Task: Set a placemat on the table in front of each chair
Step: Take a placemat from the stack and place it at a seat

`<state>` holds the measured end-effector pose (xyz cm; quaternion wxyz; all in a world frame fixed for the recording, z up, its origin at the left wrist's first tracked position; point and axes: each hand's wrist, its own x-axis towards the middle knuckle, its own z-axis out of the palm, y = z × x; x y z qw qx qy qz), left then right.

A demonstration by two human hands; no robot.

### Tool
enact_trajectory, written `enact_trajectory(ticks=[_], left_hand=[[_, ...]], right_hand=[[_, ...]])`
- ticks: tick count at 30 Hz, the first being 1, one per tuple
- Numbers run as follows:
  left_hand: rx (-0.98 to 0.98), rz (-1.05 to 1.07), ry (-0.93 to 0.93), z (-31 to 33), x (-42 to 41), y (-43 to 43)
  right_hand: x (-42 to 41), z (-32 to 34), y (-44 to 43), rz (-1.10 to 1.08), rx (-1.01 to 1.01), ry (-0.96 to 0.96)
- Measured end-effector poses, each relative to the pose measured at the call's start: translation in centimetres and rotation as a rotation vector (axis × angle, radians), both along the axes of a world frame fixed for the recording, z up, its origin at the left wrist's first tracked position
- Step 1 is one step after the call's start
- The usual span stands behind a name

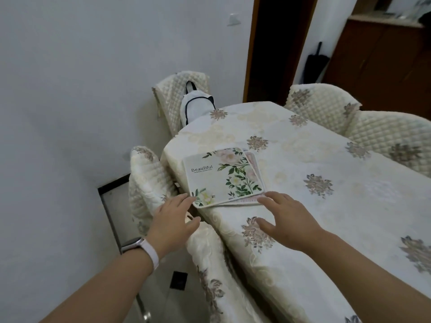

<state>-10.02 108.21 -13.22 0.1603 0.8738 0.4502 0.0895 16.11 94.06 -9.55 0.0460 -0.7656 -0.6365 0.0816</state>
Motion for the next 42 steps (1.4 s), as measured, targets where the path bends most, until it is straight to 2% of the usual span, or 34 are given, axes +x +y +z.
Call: enact_trajectory(ticks=[9, 15, 19, 24, 33, 38, 42], left_hand=[[-0.153, 0.023, -0.041, -1.6, 1.1, 2.0], [-0.482, 0.323, -0.405, 0.5, 2.0, 2.2], [-0.614, 0.431, -0.525, -0.4, 2.8, 3.4], [-0.723, 0.486, -0.591, -3.7, 5.5, 8.3], [-1.073, 0.735, -0.648, -10.7, 8.8, 19.3], [-1.186, 0.779, -0.619, -14.3, 9.7, 23.6], [-1.173, 0.803, -0.576, -15.2, 10.1, 24.6]], right_hand=[[1.5, -0.8, 1.1, -0.073, -0.03, 0.036], [2.2, -1.2, 2.8, -0.148, 0.003, 0.287], [2.3, -2.5, 4.6, -0.269, 0.012, 0.481], [3.7, -5.9, 9.2, -0.383, -0.033, 0.537], [6.0, -11.8, 18.9, -0.781, -0.061, 0.779], [7.7, -14.0, 23.0, -0.843, -0.092, 0.706], [8.7, -15.0, 25.1, -0.868, -0.086, 0.665]])
